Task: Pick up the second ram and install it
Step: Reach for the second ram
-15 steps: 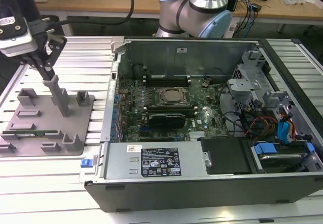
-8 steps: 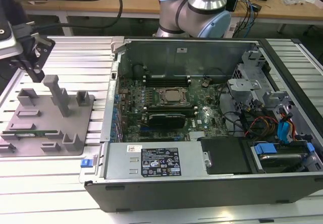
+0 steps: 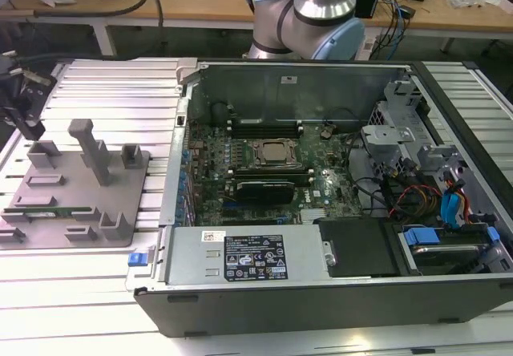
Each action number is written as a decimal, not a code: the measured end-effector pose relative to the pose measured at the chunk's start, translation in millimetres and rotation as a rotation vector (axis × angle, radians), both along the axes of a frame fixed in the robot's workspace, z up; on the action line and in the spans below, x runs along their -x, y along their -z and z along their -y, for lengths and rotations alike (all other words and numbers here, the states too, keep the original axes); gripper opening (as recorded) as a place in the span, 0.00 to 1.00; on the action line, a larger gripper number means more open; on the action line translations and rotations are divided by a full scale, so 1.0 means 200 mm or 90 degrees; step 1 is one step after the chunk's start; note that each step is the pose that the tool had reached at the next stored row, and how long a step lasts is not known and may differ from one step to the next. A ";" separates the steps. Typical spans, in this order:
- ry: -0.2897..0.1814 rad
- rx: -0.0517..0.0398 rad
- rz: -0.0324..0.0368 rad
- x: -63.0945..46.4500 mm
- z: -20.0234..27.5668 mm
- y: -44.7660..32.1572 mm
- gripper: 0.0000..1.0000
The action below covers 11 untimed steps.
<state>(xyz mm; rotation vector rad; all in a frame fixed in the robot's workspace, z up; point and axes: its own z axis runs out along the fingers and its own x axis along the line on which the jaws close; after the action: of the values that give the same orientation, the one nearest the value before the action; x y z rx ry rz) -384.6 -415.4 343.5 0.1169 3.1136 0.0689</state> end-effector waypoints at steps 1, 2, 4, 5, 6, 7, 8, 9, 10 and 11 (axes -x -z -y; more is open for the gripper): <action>0.000 0.0000 -0.0001 0.03 0.000 0.018 0.08; 0.000 0.0000 -0.0002 0.05 0.000 0.034 0.08; 0.000 0.0000 -0.0011 0.07 0.001 0.063 0.08; 0.000 0.0001 -0.0026 0.08 0.007 0.081 0.08; 0.000 0.0000 -0.0032 0.08 0.009 0.090 0.08; 0.000 0.0001 -0.0040 0.08 0.012 0.096 0.08; 0.000 0.0000 -0.0053 0.09 0.021 0.107 0.08; 0.000 0.0000 -0.0064 0.09 0.027 0.114 0.08; 0.000 0.0000 -0.0067 0.09 0.029 0.115 0.08; 0.000 0.0001 -0.0069 0.09 0.029 0.115 0.08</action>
<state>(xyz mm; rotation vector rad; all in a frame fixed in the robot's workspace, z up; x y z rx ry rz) -402.5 -421.1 320.5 0.1178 3.1244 0.0683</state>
